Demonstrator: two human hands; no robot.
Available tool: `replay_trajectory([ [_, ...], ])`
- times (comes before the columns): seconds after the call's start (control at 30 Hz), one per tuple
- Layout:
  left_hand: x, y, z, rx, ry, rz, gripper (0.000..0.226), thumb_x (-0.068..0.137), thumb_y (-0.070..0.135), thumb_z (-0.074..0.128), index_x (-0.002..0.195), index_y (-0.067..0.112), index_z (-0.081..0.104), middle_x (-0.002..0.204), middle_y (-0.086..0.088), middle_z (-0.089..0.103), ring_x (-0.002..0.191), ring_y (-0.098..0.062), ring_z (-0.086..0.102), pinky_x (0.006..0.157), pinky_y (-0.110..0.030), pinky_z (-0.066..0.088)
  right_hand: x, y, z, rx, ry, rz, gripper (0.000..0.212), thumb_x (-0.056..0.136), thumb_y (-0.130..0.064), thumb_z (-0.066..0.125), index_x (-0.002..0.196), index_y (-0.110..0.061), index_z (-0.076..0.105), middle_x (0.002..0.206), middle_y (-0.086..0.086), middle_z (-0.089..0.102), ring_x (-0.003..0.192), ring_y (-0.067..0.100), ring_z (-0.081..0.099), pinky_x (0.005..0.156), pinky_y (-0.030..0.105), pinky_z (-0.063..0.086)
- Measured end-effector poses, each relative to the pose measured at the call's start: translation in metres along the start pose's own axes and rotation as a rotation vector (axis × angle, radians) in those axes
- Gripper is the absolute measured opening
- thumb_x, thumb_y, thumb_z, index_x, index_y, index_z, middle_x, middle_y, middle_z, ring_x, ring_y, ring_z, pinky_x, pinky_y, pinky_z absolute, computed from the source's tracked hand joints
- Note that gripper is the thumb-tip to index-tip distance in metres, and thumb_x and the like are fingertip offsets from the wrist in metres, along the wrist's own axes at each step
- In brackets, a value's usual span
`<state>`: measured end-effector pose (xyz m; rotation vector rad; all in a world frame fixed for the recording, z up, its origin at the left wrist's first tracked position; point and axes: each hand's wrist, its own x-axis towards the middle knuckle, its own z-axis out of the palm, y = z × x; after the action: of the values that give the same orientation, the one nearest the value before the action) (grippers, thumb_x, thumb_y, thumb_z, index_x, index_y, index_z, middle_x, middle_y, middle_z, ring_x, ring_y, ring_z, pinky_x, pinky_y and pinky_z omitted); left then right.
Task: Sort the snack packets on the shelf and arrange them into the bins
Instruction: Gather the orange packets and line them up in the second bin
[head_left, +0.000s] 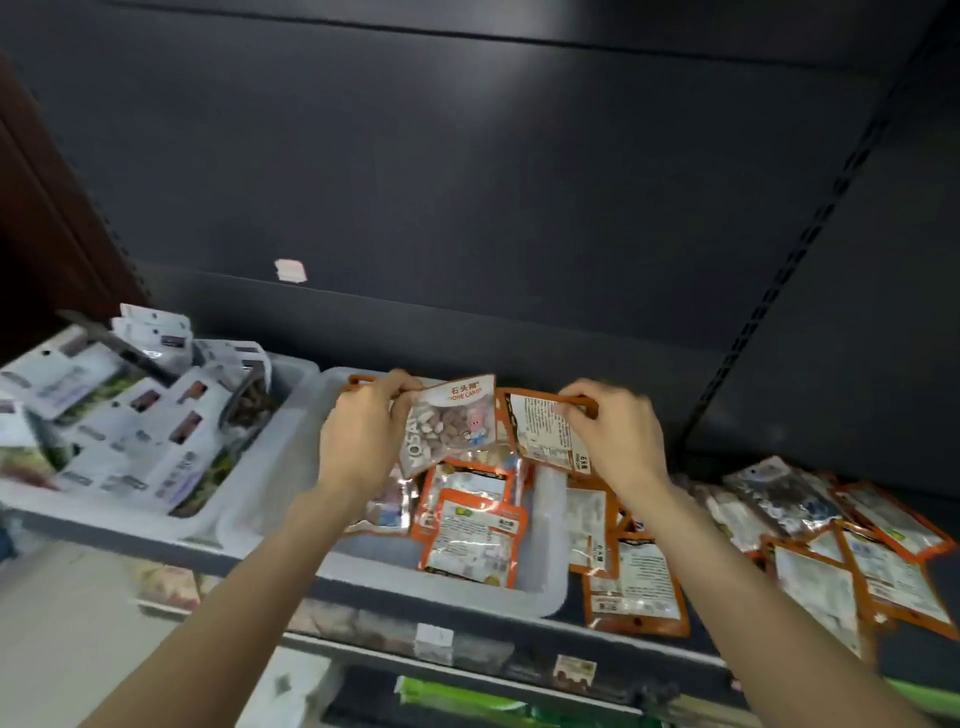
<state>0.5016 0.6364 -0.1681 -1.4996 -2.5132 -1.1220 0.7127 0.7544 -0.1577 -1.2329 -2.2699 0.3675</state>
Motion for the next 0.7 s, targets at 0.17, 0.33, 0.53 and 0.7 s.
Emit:
replay_trajectory([
  [0.17, 0.006, -0.106, -0.039, 0.034, -0.189, -0.016, 0.019, 0.095, 0.015, 0.051, 0.102, 0.021, 0.067, 0.095, -0.006, 0.072, 0.087, -0.028, 0.065, 0.075, -0.041, 0.052, -0.006, -0.08, 0.049, 0.012, -0.032, 0.023, 0.018, 0.09, -0.026, 0.063, 0.106, -0.021, 0.069, 0.106, -0.002, 0.07, 0.096, 0.013, 0.064, 0.075, 0.026, 0.052],
  [0.33, 0.013, -0.165, -0.039, 0.147, -0.435, 0.013, 0.023, 0.096, 0.018, 0.048, 0.108, 0.027, 0.065, 0.103, -0.009, 0.07, 0.092, -0.031, 0.064, 0.08, -0.041, 0.052, -0.016, -0.133, 0.082, 0.021, -0.064, 0.09, 0.019, 0.09, -0.025, 0.063, 0.106, -0.018, 0.07, 0.107, -0.003, 0.07, 0.097, 0.01, 0.062, 0.071, 0.009, 0.037],
  [0.53, 0.017, -0.177, -0.027, 0.224, -0.518, 0.12, 0.034, 0.097, 0.012, 0.045, 0.125, 0.025, 0.058, 0.116, -0.007, 0.063, 0.102, -0.027, 0.06, 0.087, -0.04, 0.051, -0.032, -0.15, 0.108, 0.065, -0.125, 0.174, 0.015, 0.089, -0.026, 0.063, 0.102, -0.019, 0.069, 0.107, 0.001, 0.07, 0.096, 0.013, 0.063, 0.076, 0.029, 0.054],
  [0.7, 0.02, -0.191, -0.039, 0.323, -0.428, 0.236, 0.045, 0.093, 0.022, 0.055, 0.137, 0.02, 0.044, 0.14, -0.005, 0.045, 0.13, -0.024, 0.039, 0.103, -0.038, 0.039, -0.03, -0.165, 0.125, 0.073, -0.133, 0.18, 0.019, 0.089, -0.025, 0.063, 0.105, -0.016, 0.068, 0.112, 0.002, 0.068, 0.101, 0.015, 0.062, 0.074, 0.021, 0.051],
])
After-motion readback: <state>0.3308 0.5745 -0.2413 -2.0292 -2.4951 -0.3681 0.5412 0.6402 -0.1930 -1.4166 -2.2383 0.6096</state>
